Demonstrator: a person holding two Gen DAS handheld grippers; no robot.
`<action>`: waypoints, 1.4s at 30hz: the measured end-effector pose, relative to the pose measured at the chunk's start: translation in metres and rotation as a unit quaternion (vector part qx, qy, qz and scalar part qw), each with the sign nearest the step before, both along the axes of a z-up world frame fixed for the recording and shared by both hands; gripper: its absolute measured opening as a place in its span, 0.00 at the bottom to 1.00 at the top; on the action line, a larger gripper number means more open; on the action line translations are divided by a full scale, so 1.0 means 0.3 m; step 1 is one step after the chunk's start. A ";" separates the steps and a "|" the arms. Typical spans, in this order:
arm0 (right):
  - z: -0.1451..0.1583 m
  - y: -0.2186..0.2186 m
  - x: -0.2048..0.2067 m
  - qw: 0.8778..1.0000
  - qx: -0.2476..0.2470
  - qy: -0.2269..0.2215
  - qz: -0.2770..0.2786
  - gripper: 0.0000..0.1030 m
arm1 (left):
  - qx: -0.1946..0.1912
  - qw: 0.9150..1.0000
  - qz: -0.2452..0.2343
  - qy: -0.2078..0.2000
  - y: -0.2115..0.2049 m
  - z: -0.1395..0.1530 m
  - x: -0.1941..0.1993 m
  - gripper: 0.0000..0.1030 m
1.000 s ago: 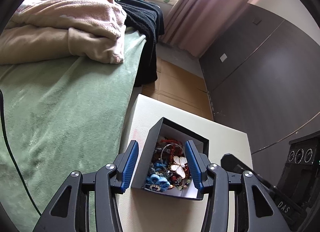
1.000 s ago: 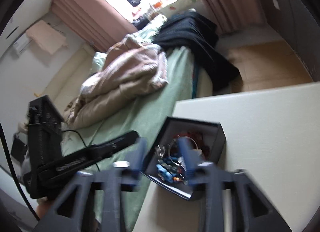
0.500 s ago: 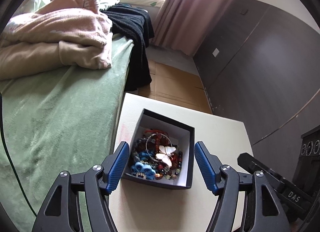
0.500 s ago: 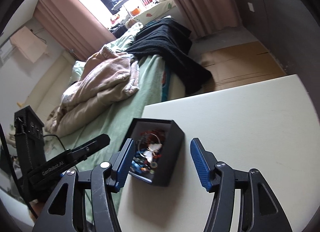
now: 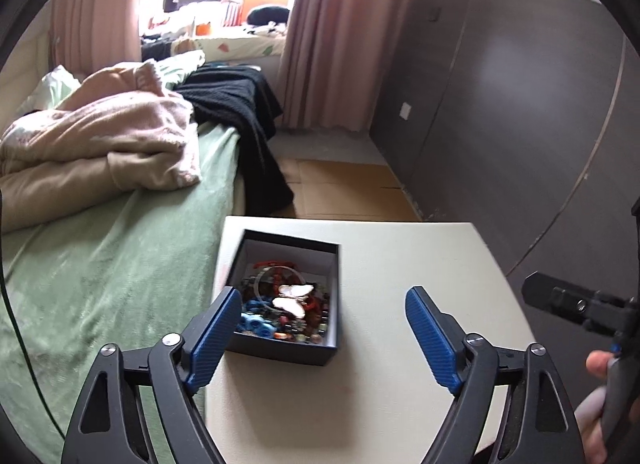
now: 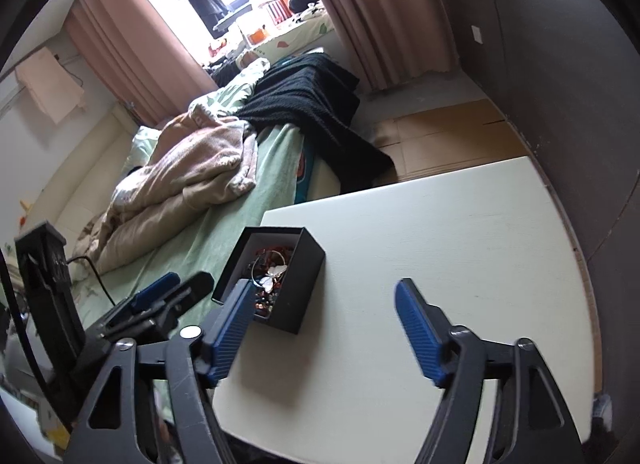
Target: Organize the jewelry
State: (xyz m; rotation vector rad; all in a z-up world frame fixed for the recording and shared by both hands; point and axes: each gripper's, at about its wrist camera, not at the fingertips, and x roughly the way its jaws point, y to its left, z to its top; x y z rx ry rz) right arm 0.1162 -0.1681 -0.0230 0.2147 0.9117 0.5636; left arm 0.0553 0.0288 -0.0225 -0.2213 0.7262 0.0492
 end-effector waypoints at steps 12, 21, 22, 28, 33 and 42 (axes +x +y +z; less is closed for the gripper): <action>0.038 -0.162 -0.074 1.000 0.003 0.007 -0.026 1.00 | -0.017 0.999 0.011 -0.047 -0.065 0.032 -0.045 0.99; 0.020 -0.167 -0.114 1.000 -0.027 0.001 -0.015 1.00 | -0.003 0.997 0.023 -0.077 -0.114 0.057 -0.083 0.99; 0.018 -0.169 -0.116 0.999 -0.032 0.000 -0.016 1.00 | -0.002 0.997 0.025 -0.079 -0.118 0.060 -0.086 0.99; 0.017 -0.189 -0.120 0.999 -0.050 -0.004 -0.022 1.00 | 0.011 0.996 0.024 -0.085 -0.143 0.071 -0.098 0.99; 0.026 -0.192 -0.133 0.998 -0.054 -0.010 -0.020 1.00 | 0.002 0.996 0.022 -0.087 -0.136 0.079 -0.109 0.99; 0.019 -0.166 -0.141 0.997 -0.075 -0.011 -0.020 1.00 | 0.003 0.996 0.023 -0.088 -0.118 0.082 -0.115 0.99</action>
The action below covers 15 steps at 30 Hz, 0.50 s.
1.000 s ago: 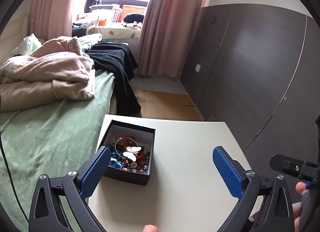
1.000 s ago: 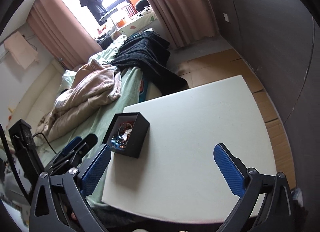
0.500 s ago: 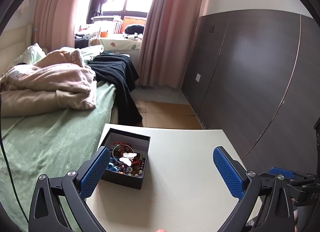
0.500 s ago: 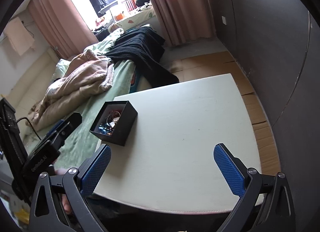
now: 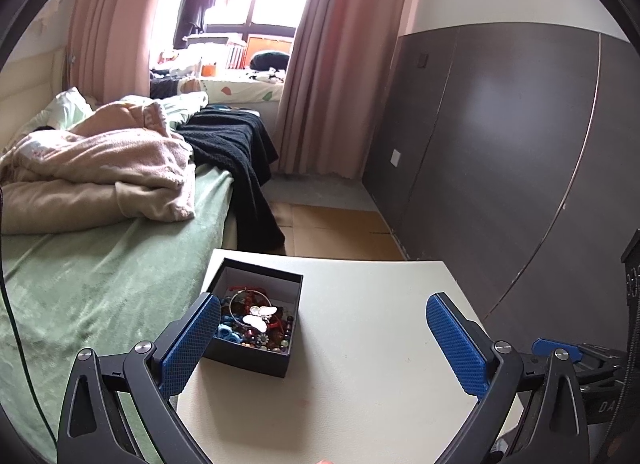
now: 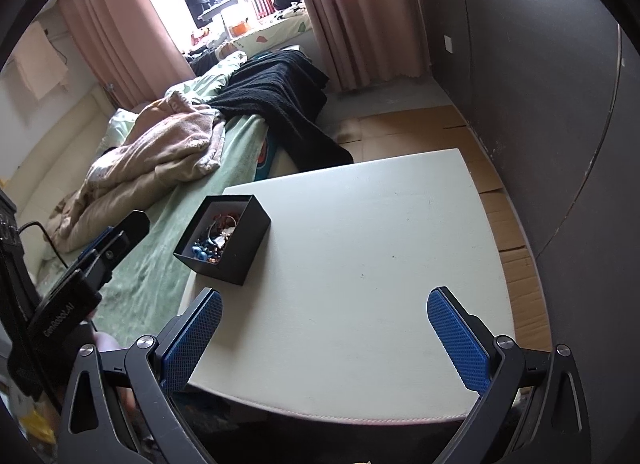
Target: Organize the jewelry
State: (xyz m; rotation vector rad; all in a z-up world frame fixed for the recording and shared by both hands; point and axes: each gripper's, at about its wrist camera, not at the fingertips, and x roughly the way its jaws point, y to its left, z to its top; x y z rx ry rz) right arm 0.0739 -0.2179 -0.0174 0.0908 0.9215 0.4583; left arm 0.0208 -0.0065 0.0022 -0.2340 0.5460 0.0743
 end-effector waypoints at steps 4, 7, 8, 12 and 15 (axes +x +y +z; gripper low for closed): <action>-0.012 0.008 -0.001 1.000 -0.009 0.005 -0.004 1.00 | 0.007 1.000 -0.003 0.002 -0.009 -0.006 -0.003 0.99; -0.011 0.006 -0.006 1.000 -0.010 0.003 -0.008 1.00 | 0.008 1.000 -0.006 0.003 -0.015 -0.005 -0.003 0.99; -0.009 0.003 -0.007 1.000 -0.008 0.002 -0.010 1.00 | 0.008 1.000 -0.008 0.002 -0.017 -0.005 -0.004 0.99; 0.001 -0.023 -0.011 1.000 0.002 -0.003 -0.017 1.00 | 0.010 1.000 -0.012 0.001 -0.026 -0.004 -0.002 0.99; -0.001 -0.030 -0.008 1.000 -0.005 -0.003 -0.023 1.00 | 0.008 1.000 -0.012 0.002 -0.028 -0.007 -0.002 0.99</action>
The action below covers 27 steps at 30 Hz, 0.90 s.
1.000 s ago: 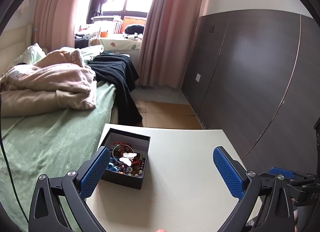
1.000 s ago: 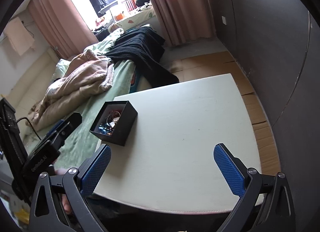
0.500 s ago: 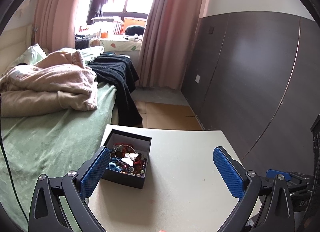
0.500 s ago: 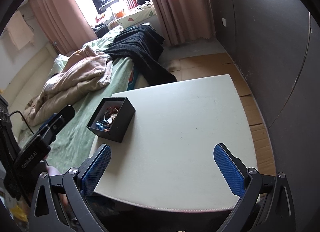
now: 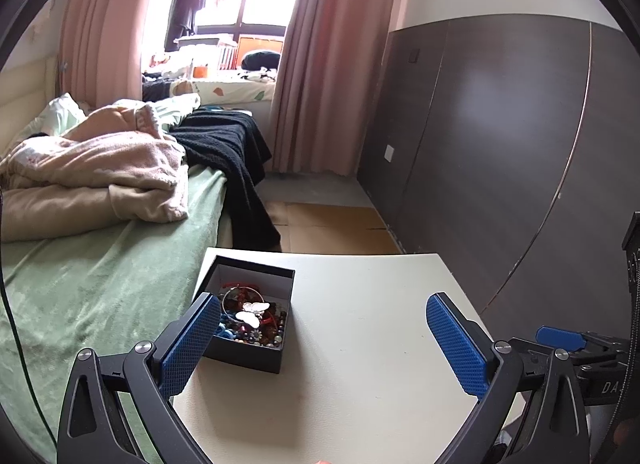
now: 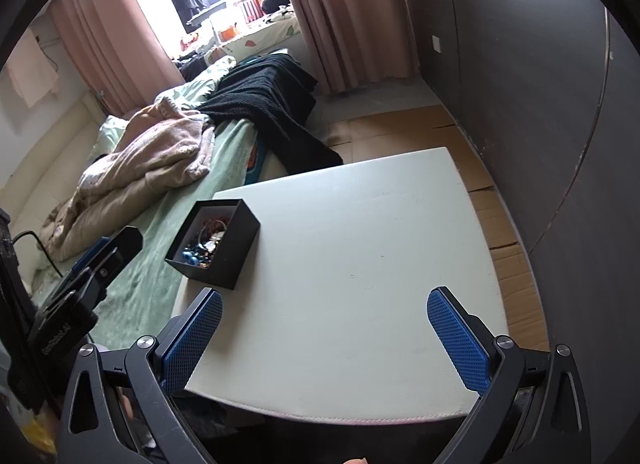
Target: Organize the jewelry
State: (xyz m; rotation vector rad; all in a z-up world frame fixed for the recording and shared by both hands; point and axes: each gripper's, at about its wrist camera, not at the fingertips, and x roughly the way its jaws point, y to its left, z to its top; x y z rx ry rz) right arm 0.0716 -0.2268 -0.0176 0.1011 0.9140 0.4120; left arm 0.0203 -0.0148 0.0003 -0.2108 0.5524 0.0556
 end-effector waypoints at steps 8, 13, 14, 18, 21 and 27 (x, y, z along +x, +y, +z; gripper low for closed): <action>0.005 -0.009 -0.002 1.000 -0.001 -0.002 0.000 1.00 | 0.001 1.000 -0.002 0.003 -0.004 -0.003 0.000 0.99; 0.003 -0.010 -0.003 1.000 -0.002 0.003 0.001 1.00 | 0.002 1.000 -0.005 0.003 -0.006 -0.002 -0.003 0.99; 0.002 -0.011 -0.004 1.000 -0.002 0.005 0.001 1.00 | 0.002 1.000 -0.005 0.003 -0.006 -0.002 -0.003 0.99; -0.001 -0.015 -0.003 1.000 -0.002 0.008 -0.001 1.00 | 0.005 1.000 -0.005 0.003 -0.008 -0.002 -0.004 0.99; -0.004 -0.019 -0.002 1.000 -0.002 0.009 -0.003 1.00 | 0.005 1.000 -0.005 0.003 -0.008 -0.002 -0.005 0.99; -0.007 -0.025 -0.002 1.000 -0.001 0.010 -0.004 1.00 | 0.005 1.000 -0.008 0.004 -0.010 -0.005 -0.007 0.99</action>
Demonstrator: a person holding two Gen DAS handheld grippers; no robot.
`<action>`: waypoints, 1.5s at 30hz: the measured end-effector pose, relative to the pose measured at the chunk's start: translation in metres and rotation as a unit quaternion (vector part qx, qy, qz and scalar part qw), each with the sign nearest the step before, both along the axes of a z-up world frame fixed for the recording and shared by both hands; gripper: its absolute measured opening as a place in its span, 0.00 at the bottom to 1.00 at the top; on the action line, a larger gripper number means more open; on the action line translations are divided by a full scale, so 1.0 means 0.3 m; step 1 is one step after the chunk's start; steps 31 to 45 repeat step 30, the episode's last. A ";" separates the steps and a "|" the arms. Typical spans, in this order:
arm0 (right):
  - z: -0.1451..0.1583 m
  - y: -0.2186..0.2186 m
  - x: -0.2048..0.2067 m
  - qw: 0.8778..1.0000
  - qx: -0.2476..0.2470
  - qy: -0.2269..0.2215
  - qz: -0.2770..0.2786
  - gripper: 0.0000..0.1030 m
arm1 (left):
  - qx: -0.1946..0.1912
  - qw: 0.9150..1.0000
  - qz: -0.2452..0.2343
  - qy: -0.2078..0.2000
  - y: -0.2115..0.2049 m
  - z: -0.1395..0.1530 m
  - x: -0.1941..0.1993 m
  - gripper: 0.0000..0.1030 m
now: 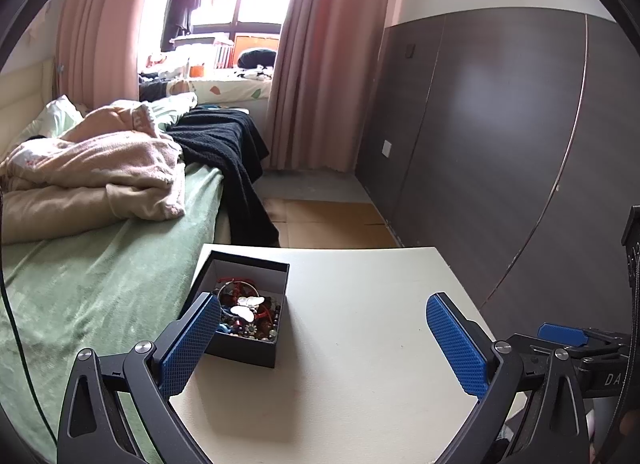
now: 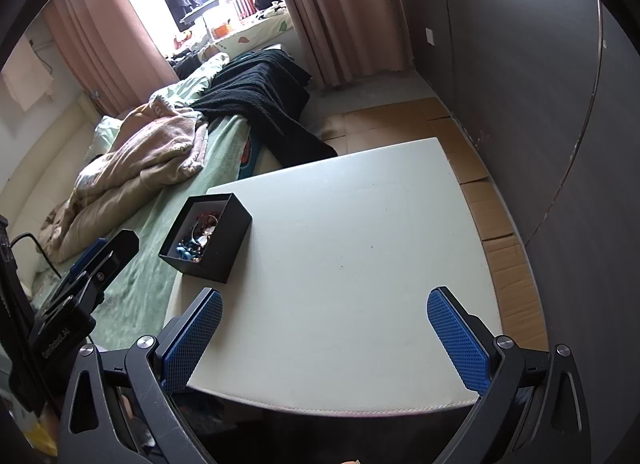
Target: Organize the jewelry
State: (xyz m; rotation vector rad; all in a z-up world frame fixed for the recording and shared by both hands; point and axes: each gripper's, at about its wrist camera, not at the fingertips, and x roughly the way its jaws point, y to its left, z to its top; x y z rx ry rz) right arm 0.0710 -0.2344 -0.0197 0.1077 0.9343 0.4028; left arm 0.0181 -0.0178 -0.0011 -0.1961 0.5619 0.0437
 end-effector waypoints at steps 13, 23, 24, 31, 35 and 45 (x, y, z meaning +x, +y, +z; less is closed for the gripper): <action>-0.010 0.000 -0.001 1.000 -0.007 0.004 0.000 1.00 | 0.001 1.000 -0.002 0.001 -0.006 -0.005 0.005 0.99; -0.016 0.004 0.003 1.000 -0.009 0.005 0.000 1.00 | 0.007 1.000 -0.007 0.009 -0.014 -0.013 0.011 0.99; -0.018 0.004 0.004 1.000 -0.010 0.006 -0.001 1.00 | 0.007 1.000 -0.008 0.009 -0.014 -0.015 0.012 0.99; -0.028 0.002 0.009 1.000 -0.011 0.009 -0.001 1.00 | 0.011 1.000 -0.013 0.014 -0.020 -0.022 0.011 0.99; -0.028 0.002 0.009 1.000 -0.011 0.009 -0.001 1.00 | 0.011 1.000 -0.013 0.014 -0.020 -0.022 0.011 0.99; -0.028 0.002 0.009 1.000 -0.011 0.009 -0.001 1.00 | 0.011 1.000 -0.013 0.014 -0.020 -0.022 0.011 0.99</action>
